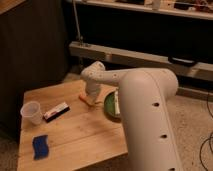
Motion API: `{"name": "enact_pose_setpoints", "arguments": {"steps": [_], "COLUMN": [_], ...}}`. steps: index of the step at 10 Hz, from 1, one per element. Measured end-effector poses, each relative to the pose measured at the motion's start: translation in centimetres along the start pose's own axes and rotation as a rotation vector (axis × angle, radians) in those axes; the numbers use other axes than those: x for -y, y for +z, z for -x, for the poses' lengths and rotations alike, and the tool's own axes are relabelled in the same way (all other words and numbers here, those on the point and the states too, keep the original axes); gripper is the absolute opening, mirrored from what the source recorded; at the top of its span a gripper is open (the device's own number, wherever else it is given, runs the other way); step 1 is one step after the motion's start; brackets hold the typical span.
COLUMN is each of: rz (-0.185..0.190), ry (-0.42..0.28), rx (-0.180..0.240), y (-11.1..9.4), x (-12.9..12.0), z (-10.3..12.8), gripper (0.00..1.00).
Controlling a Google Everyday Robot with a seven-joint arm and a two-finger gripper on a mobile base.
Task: Drag the pepper across the table
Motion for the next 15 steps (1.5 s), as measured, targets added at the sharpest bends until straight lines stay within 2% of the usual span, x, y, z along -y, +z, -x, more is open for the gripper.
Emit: {"name": "enact_pose_setpoints", "arguments": {"steps": [8,15], "rz": [0.003,0.0], "ry": [-0.012,-0.017], "rx": [-0.03,-0.031], "y": [1.3,1.4], "x": [0.2,0.3], "z": [1.2,1.6], "gripper": [0.03,0.03]}}
